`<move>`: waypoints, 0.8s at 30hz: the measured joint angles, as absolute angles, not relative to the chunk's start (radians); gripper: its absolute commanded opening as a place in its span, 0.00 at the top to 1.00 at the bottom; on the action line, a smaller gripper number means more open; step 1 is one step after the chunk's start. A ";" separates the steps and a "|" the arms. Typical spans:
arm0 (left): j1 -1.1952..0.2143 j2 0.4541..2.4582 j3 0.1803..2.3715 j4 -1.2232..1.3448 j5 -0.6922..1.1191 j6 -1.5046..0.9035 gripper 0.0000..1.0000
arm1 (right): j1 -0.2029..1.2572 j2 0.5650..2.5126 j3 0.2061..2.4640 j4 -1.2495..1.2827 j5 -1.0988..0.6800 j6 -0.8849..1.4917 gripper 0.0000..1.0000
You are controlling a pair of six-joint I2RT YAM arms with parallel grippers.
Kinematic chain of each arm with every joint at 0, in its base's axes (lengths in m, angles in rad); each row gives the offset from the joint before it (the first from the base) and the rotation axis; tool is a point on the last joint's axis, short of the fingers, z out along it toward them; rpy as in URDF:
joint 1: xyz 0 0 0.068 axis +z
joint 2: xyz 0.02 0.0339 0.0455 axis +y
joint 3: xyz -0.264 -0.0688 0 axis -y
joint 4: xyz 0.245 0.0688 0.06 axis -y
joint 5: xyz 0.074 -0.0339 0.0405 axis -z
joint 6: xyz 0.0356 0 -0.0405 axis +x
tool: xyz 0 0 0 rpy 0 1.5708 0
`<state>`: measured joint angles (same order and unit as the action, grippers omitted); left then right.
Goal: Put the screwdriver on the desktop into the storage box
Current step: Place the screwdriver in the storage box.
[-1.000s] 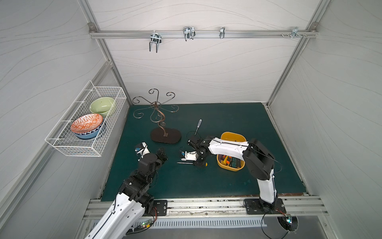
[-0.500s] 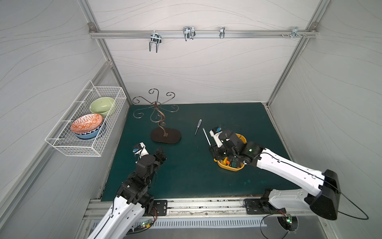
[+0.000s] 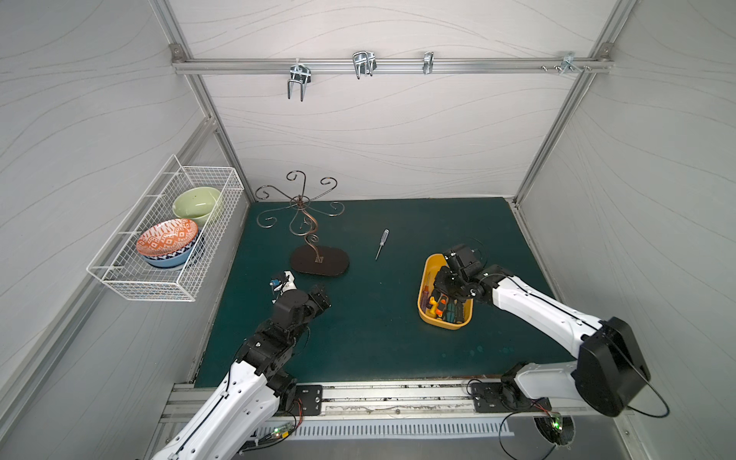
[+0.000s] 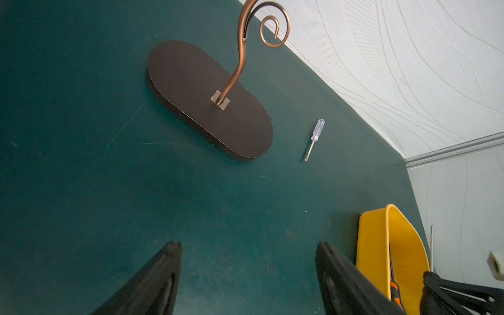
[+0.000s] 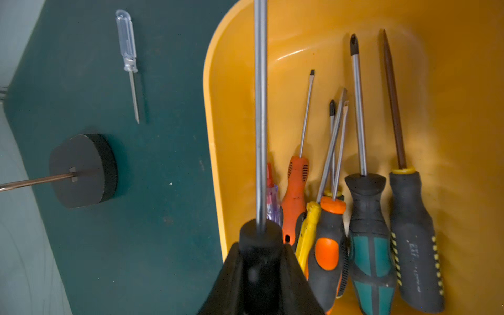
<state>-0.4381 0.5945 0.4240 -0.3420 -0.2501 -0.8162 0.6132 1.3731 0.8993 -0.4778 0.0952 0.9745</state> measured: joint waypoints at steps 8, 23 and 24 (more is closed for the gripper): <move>-0.438 0.697 0.443 -0.323 -0.181 -0.816 0.20 | 0.613 1.490 0.906 -0.453 0.078 0.952 0.58; -0.439 1.119 0.688 -0.245 0.086 -0.739 0.24 | 0.570 1.108 0.925 -0.522 0.213 0.809 0.46; -0.442 1.175 0.731 -0.249 0.107 -0.717 0.25 | 0.558 1.066 0.925 -0.530 0.224 0.787 0.46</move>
<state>-0.4419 1.1748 0.7315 -0.2485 0.1074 -0.7170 0.5575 1.0660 0.9249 -0.5301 0.2245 0.7868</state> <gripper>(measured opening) 0.761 0.543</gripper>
